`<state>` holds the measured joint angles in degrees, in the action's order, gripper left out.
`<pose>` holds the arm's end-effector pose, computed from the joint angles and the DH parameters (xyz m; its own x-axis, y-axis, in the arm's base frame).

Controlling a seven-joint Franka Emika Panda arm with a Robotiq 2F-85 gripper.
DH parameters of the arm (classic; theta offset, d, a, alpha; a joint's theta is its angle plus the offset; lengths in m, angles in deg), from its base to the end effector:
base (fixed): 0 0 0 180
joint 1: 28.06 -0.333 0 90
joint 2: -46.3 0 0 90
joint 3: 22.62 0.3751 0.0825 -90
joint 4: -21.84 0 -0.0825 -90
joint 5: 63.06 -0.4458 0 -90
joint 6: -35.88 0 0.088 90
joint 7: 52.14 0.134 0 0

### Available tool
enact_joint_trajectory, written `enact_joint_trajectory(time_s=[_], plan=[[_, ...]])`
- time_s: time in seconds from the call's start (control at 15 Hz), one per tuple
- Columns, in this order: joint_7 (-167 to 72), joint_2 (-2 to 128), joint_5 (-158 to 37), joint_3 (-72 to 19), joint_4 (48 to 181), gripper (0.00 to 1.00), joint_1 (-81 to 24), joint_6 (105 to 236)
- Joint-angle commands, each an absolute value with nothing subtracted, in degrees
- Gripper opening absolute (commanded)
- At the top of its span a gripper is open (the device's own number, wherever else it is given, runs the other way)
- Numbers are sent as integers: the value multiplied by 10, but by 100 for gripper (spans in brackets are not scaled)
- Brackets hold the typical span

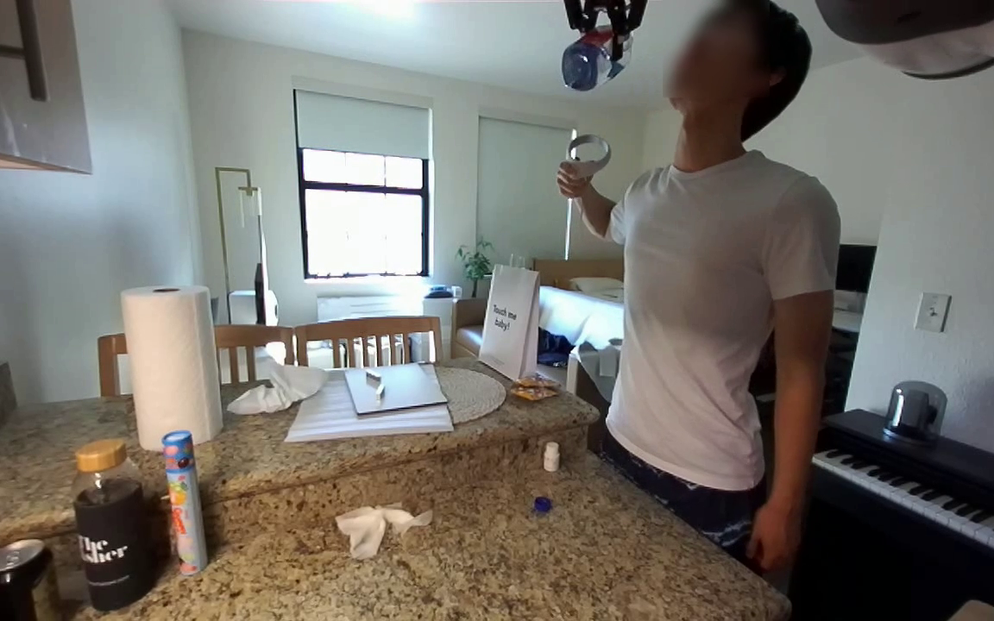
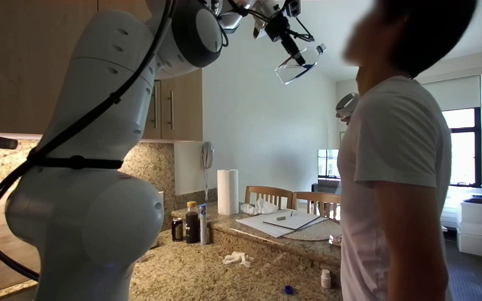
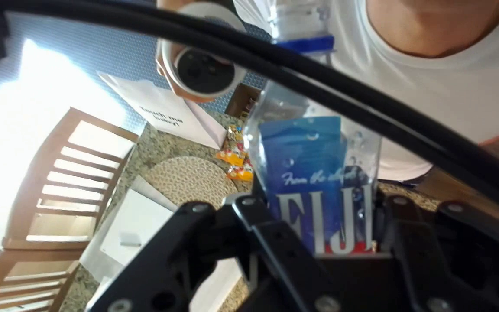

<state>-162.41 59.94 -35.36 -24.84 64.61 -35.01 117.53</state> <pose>0.6248 -0.0100 0.9243 -0.1396 0.8405 -0.5236 0.9051 0.3227 0.2768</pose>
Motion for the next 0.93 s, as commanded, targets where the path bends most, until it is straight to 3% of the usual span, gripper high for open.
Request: enact_joint_trajectory(time_s=[0.0,0.53,0.87], plan=[[-1618,589,-297,-272,689,22,-336,1281],[-1552,608,-152,-331,826,22,-245,1619],[-1392,686,10,-375,860,22,-159,1847]])
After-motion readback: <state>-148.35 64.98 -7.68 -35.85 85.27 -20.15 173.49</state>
